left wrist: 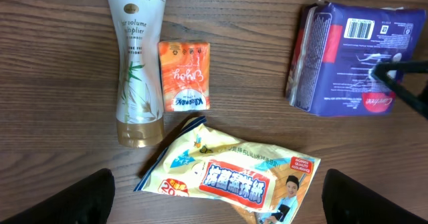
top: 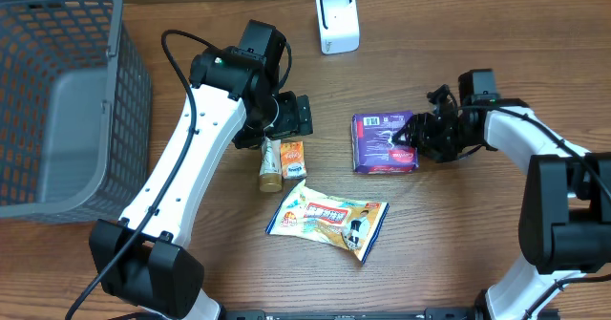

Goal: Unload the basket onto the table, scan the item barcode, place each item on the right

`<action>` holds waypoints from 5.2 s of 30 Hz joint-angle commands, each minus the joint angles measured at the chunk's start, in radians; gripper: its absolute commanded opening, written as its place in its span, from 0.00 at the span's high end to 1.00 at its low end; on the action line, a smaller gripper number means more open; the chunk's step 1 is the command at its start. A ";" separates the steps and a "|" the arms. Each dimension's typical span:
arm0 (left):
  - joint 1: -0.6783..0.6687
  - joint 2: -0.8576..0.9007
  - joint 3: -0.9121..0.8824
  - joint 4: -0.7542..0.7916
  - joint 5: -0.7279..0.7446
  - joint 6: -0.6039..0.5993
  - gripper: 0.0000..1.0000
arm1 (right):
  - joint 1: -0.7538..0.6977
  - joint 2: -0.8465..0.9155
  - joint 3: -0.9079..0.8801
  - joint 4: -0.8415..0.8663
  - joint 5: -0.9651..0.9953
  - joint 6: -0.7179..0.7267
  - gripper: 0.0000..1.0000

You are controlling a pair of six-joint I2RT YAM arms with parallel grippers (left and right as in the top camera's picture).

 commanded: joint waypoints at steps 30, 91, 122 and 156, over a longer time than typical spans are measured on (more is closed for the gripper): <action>-0.002 -0.001 -0.009 0.016 -0.009 0.027 0.08 | 0.301 -0.106 0.381 -0.811 1.201 0.518 0.96; 0.054 0.008 -0.011 0.024 -0.132 -0.137 0.18 | 0.389 0.012 0.588 -0.709 0.595 -0.015 0.04; 0.183 0.010 -0.011 -0.022 -0.157 -0.127 0.04 | 0.760 0.256 0.367 -0.544 1.254 0.476 0.83; 0.183 0.010 -0.011 -0.033 -0.156 -0.112 0.02 | 0.150 0.107 0.230 -0.221 -0.589 0.034 0.95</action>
